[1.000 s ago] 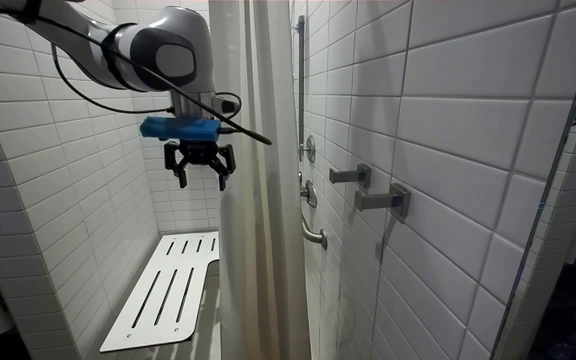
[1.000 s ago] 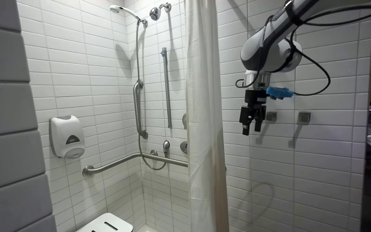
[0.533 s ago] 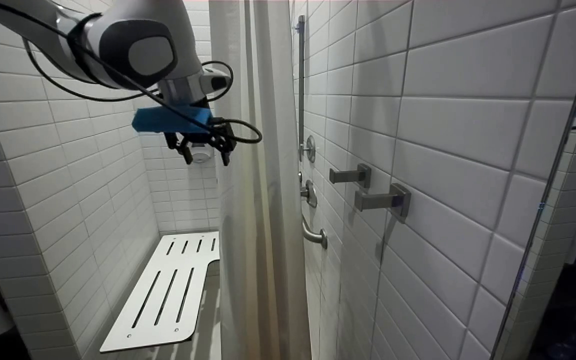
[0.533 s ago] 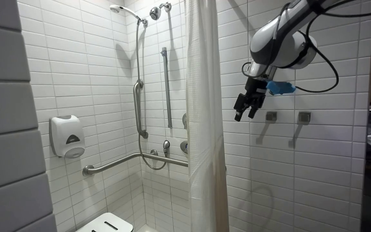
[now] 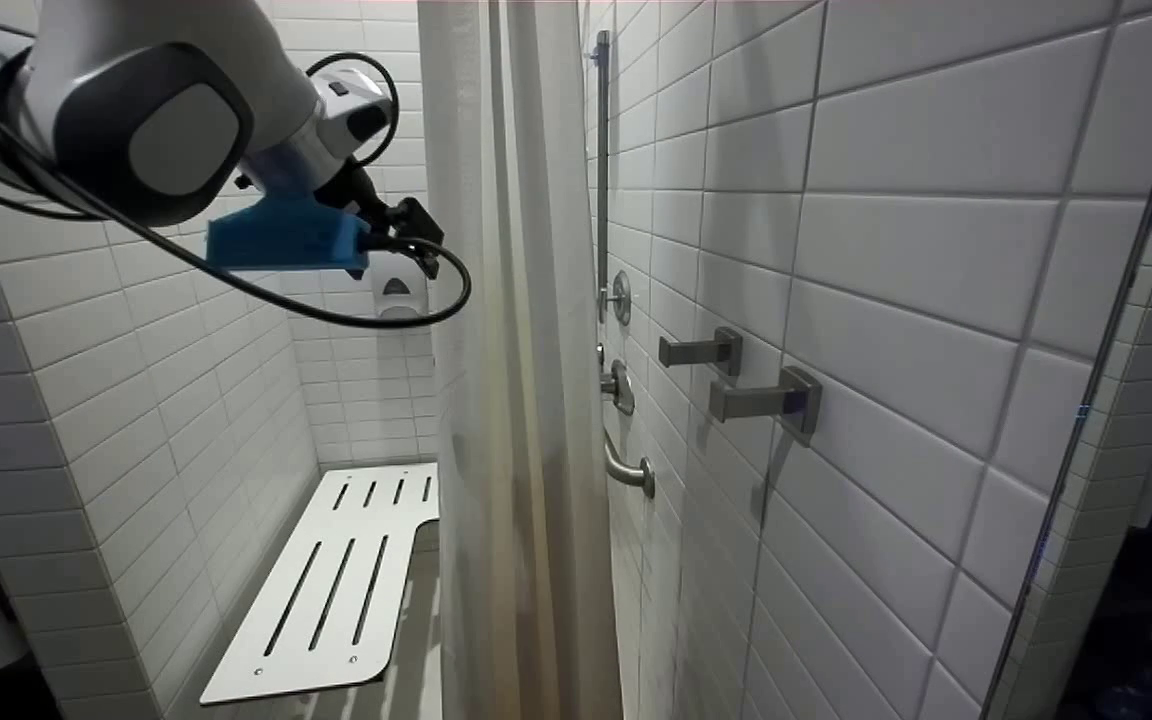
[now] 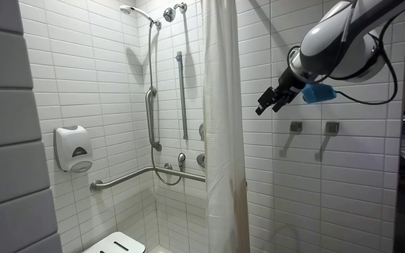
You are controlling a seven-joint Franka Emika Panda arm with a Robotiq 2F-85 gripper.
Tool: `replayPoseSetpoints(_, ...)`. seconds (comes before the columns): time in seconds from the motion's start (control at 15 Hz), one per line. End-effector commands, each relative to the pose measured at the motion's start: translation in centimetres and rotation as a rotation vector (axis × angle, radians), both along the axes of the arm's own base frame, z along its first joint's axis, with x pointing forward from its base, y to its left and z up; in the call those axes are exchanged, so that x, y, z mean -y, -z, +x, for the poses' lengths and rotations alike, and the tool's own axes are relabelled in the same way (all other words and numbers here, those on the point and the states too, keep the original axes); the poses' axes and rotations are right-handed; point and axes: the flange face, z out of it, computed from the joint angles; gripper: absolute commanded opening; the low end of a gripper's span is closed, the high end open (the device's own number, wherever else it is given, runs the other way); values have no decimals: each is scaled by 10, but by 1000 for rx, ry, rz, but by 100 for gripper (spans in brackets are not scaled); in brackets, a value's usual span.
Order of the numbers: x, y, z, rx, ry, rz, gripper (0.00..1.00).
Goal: Draw the curtain to the left.
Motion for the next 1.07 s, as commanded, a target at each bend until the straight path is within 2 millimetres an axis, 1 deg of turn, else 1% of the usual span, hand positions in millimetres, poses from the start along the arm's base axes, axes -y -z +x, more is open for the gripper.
replayPoseSetpoints(0.0, -6, -32, -8, 184, 26, 40, 100)
replayPoseSetpoints(0.13, -10, -49, -10, 293, 48, 69, 100)
replayPoseSetpoints(0.6, -16, -93, -5, 672, 124, 219, 100)
replayPoseSetpoints(0.67, -6, -134, -24, 711, 129, 244, 100)
replayPoseSetpoints(0.73, -4, -141, -22, 740, 133, 258, 100)
replayPoseSetpoints(0.8, -2, -152, -22, 761, 141, 269, 100)
replayPoseSetpoints(0.87, 4, -168, -22, 790, 149, 282, 100)
replayPoseSetpoints(1.0, 12, -193, -32, 846, 160, 300, 100)
